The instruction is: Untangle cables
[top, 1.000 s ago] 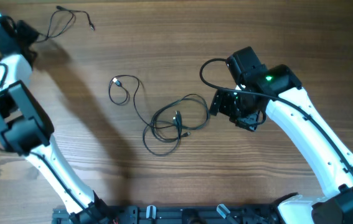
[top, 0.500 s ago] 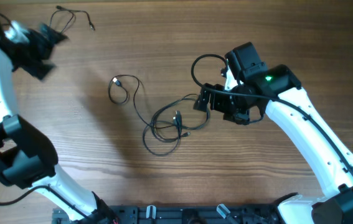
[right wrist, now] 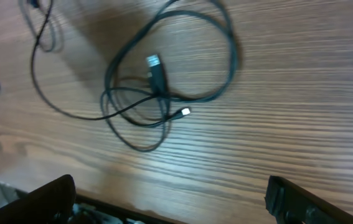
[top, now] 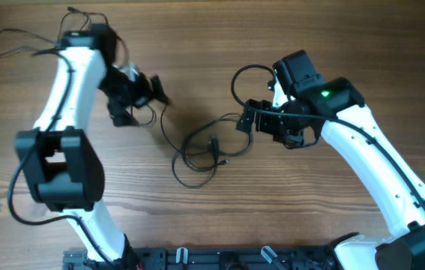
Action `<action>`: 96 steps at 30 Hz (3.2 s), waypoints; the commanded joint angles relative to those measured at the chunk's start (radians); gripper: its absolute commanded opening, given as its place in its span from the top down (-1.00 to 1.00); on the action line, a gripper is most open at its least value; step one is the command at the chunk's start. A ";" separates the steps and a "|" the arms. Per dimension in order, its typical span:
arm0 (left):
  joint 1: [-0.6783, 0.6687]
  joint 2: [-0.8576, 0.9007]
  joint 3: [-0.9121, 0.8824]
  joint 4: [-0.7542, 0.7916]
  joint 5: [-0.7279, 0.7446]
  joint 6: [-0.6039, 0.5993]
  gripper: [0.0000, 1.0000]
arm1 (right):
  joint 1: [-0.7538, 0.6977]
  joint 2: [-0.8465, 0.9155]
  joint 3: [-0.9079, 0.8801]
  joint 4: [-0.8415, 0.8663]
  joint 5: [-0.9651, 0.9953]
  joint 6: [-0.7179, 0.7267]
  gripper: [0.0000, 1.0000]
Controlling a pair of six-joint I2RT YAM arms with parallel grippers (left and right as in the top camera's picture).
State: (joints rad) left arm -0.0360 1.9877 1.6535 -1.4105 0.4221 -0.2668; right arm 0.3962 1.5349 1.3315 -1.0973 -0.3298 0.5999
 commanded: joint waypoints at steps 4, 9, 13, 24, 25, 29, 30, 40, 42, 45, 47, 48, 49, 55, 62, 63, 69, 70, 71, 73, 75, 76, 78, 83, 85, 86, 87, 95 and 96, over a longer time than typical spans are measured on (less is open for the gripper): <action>-0.128 -0.020 -0.040 -0.082 -0.054 -0.010 -1.00 | -0.075 0.014 -0.001 -0.052 0.047 -0.051 -0.99; -0.171 -0.132 -0.040 -0.096 -0.073 -0.037 -1.00 | -0.076 0.014 -0.001 -0.081 0.078 -0.051 -0.99; -0.210 -0.259 -0.040 -0.126 -0.181 -0.111 -1.00 | -0.076 0.014 -0.001 -0.081 0.117 -0.050 -0.99; -0.309 -0.458 -0.138 -0.064 -0.402 -0.405 -1.00 | -0.076 0.014 -0.001 -0.029 0.118 -0.039 -0.99; -0.309 -0.456 -0.163 -0.019 -0.402 -0.405 -1.00 | -0.076 0.014 -0.001 -0.030 0.112 -0.040 -0.99; -0.309 -0.453 -0.293 0.208 -0.392 -0.405 -1.00 | -0.076 0.014 -0.001 -0.043 0.112 -0.040 -0.99; -0.309 -0.452 -0.317 0.250 -0.371 -0.405 -1.00 | -0.076 0.014 -0.001 -0.048 0.112 -0.040 -0.99; -0.309 -0.445 -0.370 0.424 -0.301 -0.439 -1.00 | -0.076 0.014 -0.001 -0.041 0.150 -0.057 -1.00; -0.309 -0.437 -0.394 0.424 -0.328 -0.476 -1.00 | -0.082 0.014 -0.001 -0.046 0.191 -0.055 -1.00; -0.309 -0.425 -0.466 0.432 -0.397 -0.505 -1.00 | -0.096 0.014 -0.001 -0.052 0.233 -0.047 -0.99; -0.309 -0.416 -0.523 0.449 -0.413 -0.505 -1.00 | -0.105 0.014 -0.001 -0.053 0.233 -0.047 -1.00; -0.309 -0.414 -0.543 0.459 -0.412 -0.505 -1.00 | -0.109 0.014 -0.001 -0.053 0.233 -0.047 -1.00; -0.309 -0.410 -0.566 0.473 -0.412 -0.505 -1.00 | -0.109 0.014 -0.001 -0.052 0.233 -0.047 -0.99; -0.309 -0.381 -0.623 0.576 -0.373 -0.505 -1.00 | -0.109 0.014 -0.001 -0.047 0.225 -0.039 -1.00; -0.309 -0.355 -0.623 0.629 -0.265 -0.505 0.09 | -0.109 0.014 -0.001 -0.047 0.225 -0.039 -1.00; -0.309 -0.355 -0.623 0.629 -0.266 -0.504 0.37 | -0.108 0.014 -0.001 -0.045 0.225 -0.039 -1.00; -0.307 -0.367 -0.613 0.624 -0.266 -0.496 0.92 | -0.108 0.014 -0.001 -0.037 0.225 -0.039 -0.99; -0.306 -0.379 -0.600 0.609 -0.266 -0.496 0.92 | -0.108 0.014 -0.001 -0.037 0.225 -0.039 -0.99; -0.306 -0.394 -0.579 0.588 -0.266 -0.490 0.92 | -0.108 0.014 -0.001 -0.038 0.225 -0.039 -0.99; -0.306 -0.446 -0.492 0.521 -0.266 -0.430 0.92 | -0.108 0.014 -0.001 -0.037 0.192 -0.039 -0.99; -0.306 -0.491 -0.413 0.473 -0.266 -0.413 0.92 | -0.108 0.014 -0.001 -0.035 0.156 -0.039 -1.00; -0.306 -0.513 -0.375 0.458 -0.266 -0.414 0.92 | -0.108 0.014 -0.001 -0.035 0.148 -0.039 -0.99; -0.307 -0.565 -0.300 0.444 -0.261 -0.414 0.92 | -0.108 0.014 -0.001 -0.034 0.149 -0.039 -1.00; -0.315 -0.681 -0.220 0.465 -0.254 -0.417 0.92 | -0.108 0.014 -0.001 -0.029 0.149 -0.039 -0.99; -0.315 -0.730 -0.219 0.488 -0.243 -0.422 0.92 | -0.108 0.014 -0.001 -0.022 0.149 -0.040 -1.00; -0.315 -0.753 -0.219 0.508 -0.229 -0.422 0.92 | -0.108 0.014 -0.001 -0.019 0.149 -0.040 -0.99; -0.315 -0.776 -0.219 0.530 -0.209 -0.422 0.92 | -0.108 0.014 -0.001 -0.018 0.149 -0.040 -0.99; -0.315 -0.861 -0.219 0.652 -0.097 -0.485 0.92 | -0.108 0.014 -0.001 0.029 -0.127 -0.156 -0.99; -0.315 -0.859 -0.219 0.656 -0.097 -0.498 0.92 | -0.105 0.014 -0.001 0.050 -0.225 -0.215 -1.00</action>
State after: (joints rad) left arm -0.3470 1.1404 1.4281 -0.7685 0.2771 -0.7181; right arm 0.2886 1.5349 1.3315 -1.0878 -0.2703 0.5282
